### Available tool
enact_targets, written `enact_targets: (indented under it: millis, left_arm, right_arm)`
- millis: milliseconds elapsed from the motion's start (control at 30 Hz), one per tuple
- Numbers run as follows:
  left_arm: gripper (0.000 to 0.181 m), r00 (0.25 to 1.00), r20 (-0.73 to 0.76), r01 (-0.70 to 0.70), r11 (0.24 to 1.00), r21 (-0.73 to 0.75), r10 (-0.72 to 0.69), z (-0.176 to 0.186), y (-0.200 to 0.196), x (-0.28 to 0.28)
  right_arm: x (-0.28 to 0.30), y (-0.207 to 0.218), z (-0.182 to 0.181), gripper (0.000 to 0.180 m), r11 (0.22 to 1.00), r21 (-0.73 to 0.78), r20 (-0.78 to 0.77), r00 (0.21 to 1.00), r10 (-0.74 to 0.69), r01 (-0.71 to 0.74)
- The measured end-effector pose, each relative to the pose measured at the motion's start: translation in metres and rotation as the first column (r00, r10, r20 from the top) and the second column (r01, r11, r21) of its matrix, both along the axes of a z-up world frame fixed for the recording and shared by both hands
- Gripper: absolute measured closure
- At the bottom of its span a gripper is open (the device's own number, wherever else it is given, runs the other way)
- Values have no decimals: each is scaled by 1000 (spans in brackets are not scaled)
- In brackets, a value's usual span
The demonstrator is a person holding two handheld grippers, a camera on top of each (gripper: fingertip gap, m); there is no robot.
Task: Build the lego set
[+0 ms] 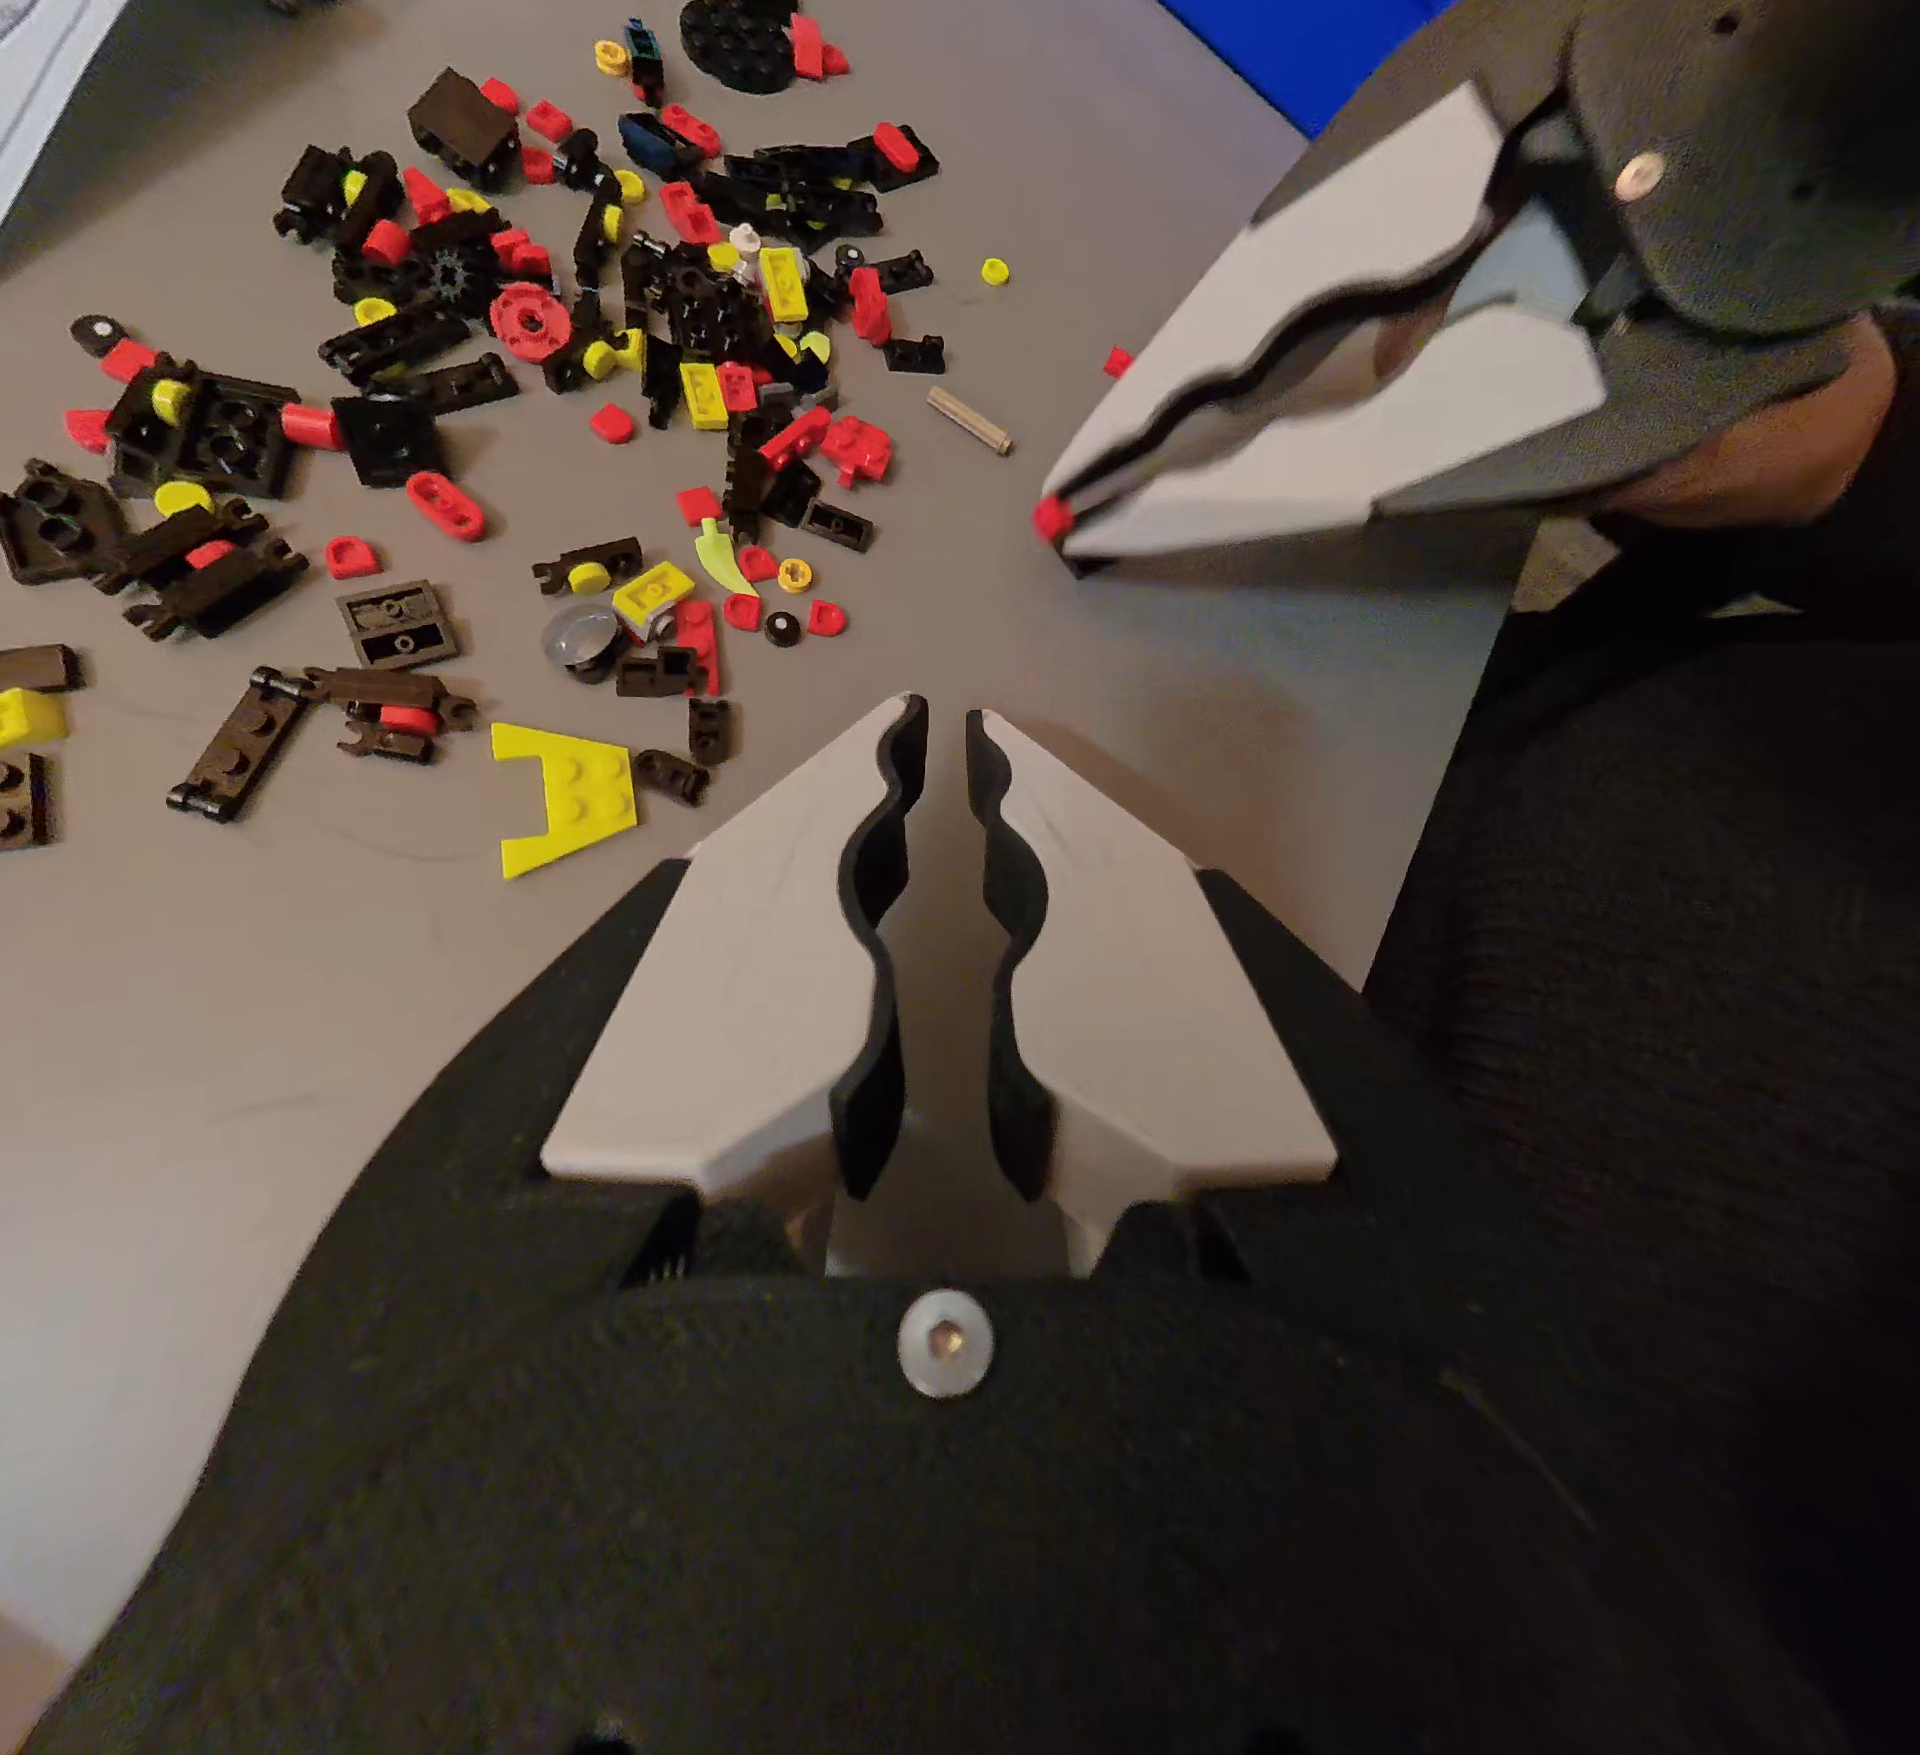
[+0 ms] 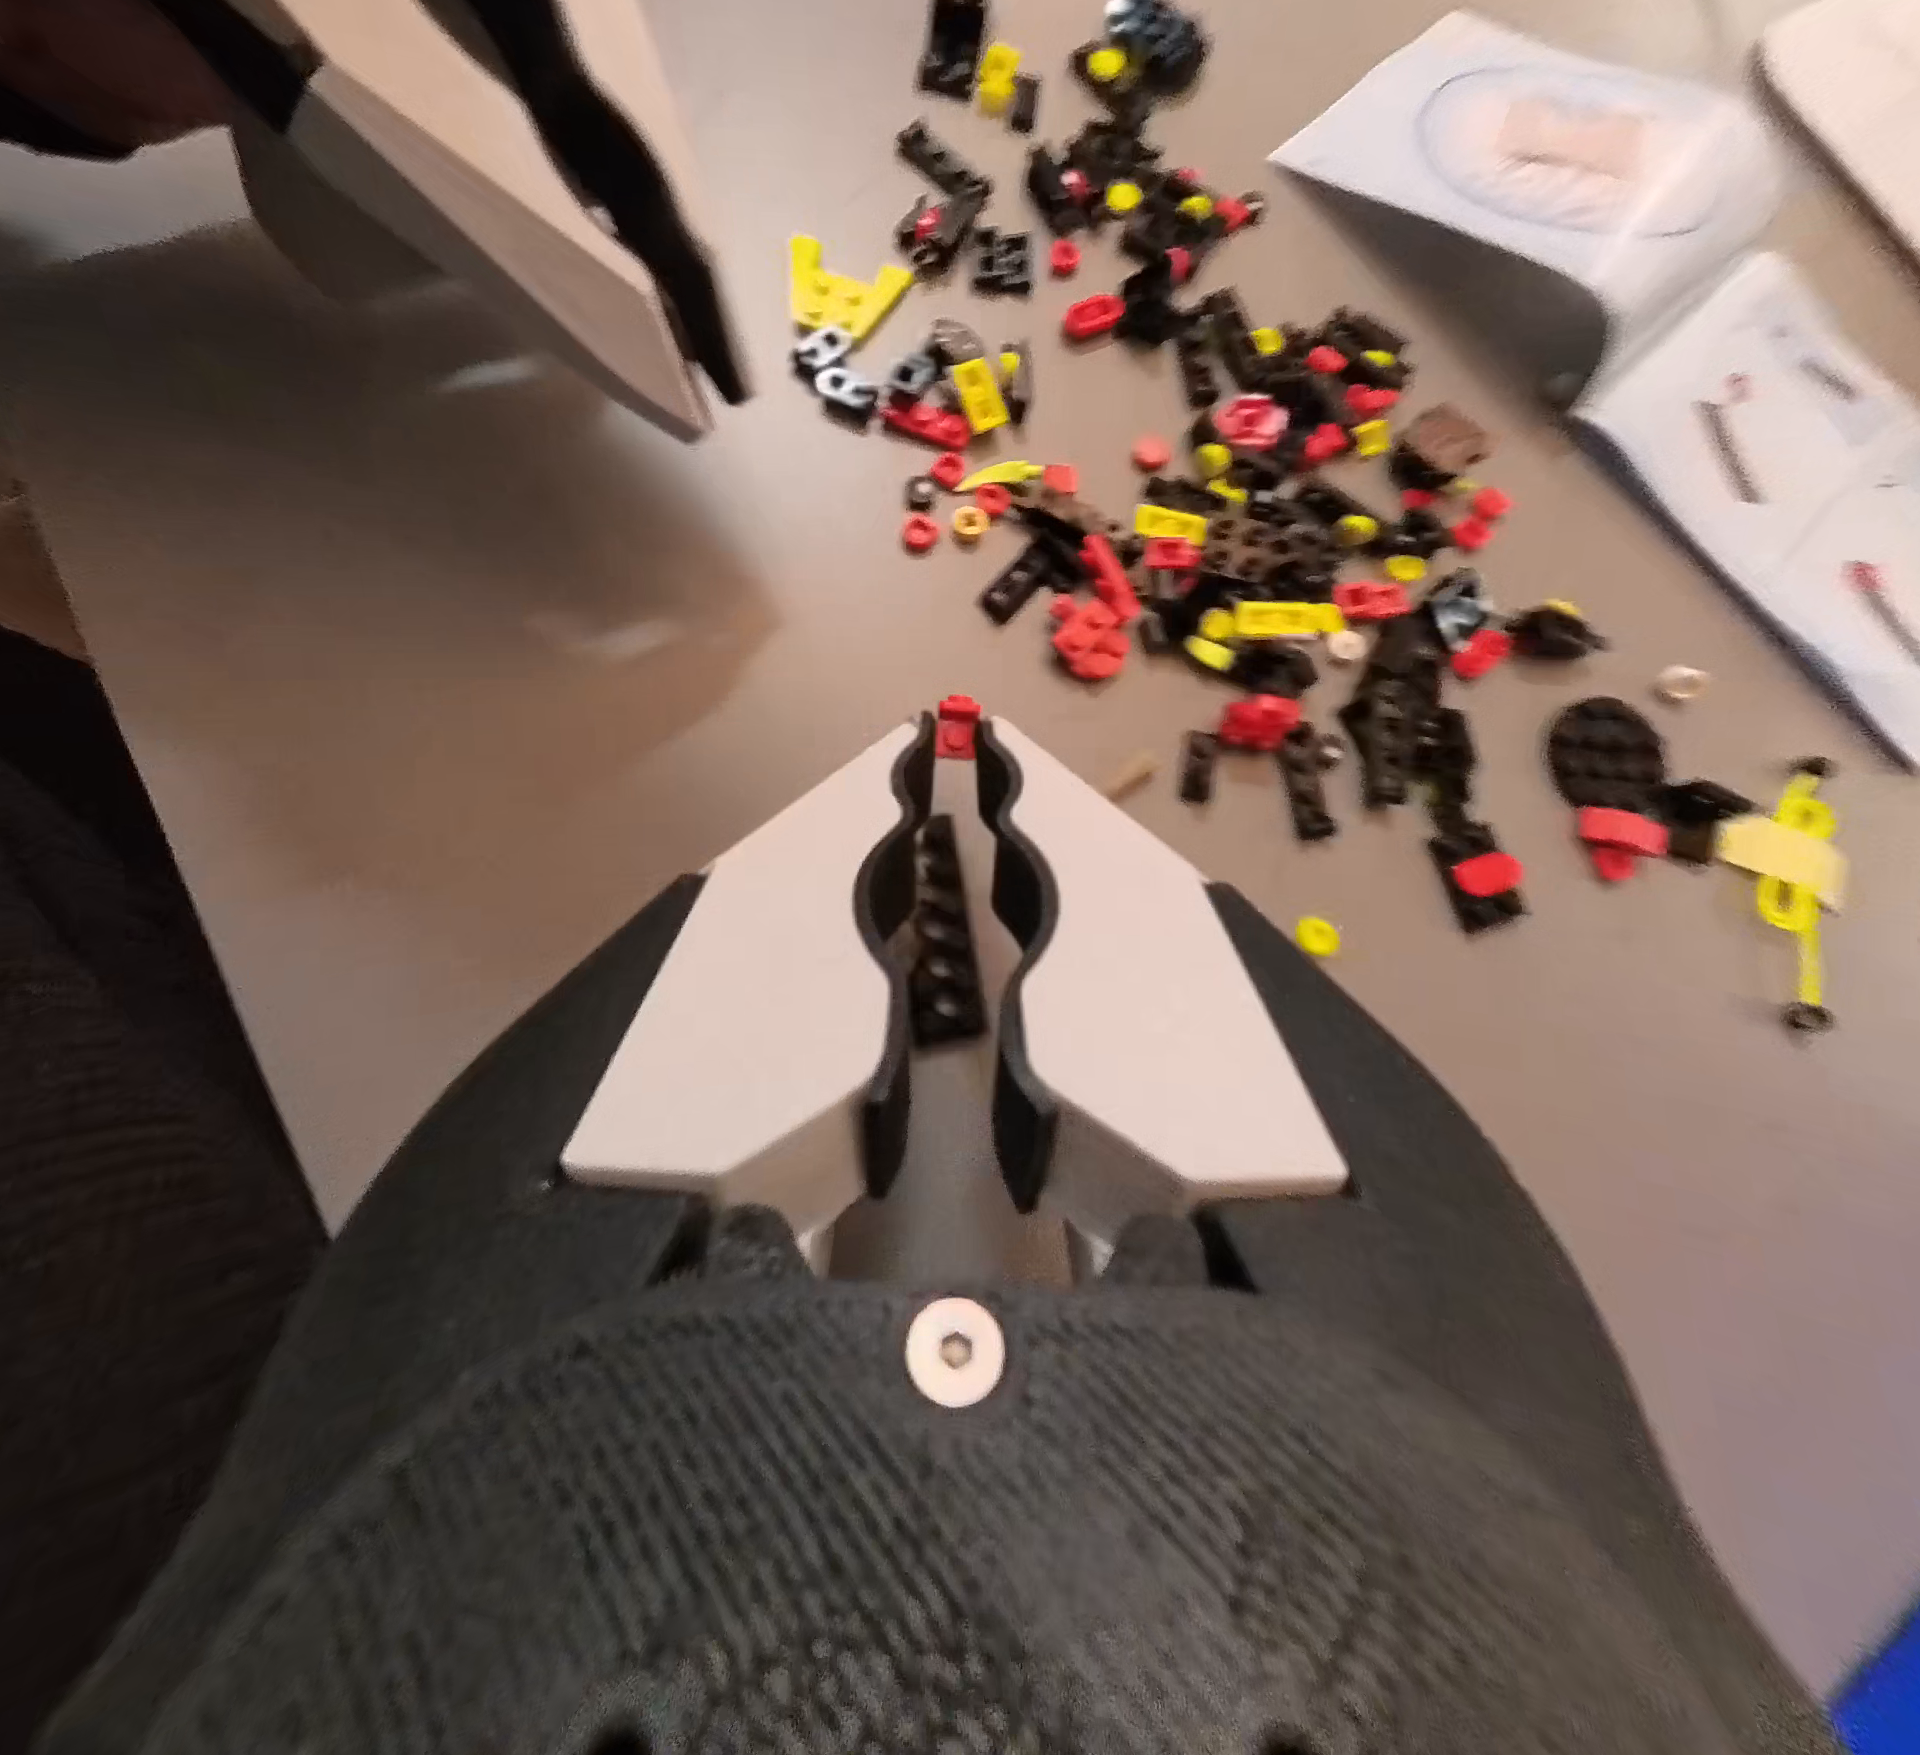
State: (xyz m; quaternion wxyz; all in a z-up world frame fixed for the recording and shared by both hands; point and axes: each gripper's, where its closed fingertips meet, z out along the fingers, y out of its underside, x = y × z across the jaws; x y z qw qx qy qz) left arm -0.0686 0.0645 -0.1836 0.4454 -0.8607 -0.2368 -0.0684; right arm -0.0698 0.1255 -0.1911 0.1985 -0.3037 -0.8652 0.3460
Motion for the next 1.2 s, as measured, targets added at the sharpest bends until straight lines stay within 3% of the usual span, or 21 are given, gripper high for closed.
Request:
enact_targets:
  millis: [33, 267, 433, 933, 1200]
  left_arm:
    - [175, 1000, 15, -5, 1000, 6, 5, 0, -2, 0]
    - [174, 988, 156, -12, 998, 62, 3, 3, -3, 5]
    - [174, 988, 151, 2, 999, 50, -9, 1, -3, 7]
    - [174, 985, 168, 16, 999, 43, -23, -2, -2, 10]
    - [172, 980, 193, 31, 998, 59, -42, -3, 5, 16]
  right_arm:
    - [-2, 8, 6, 174, 1000, -13, -11, 1000, -9, 8]
    - [6, 19, -7, 174, 998, -46, 31, 998, 49, -47]
    - [10, 8, -16, 174, 994, -18, 35, 993, 110, -109]
    - [9, 9, -20, 174, 994, -17, 68, 992, 110, -109]
    - [9, 9, -20, 175, 988, -109, 91, 988, 123, -113]
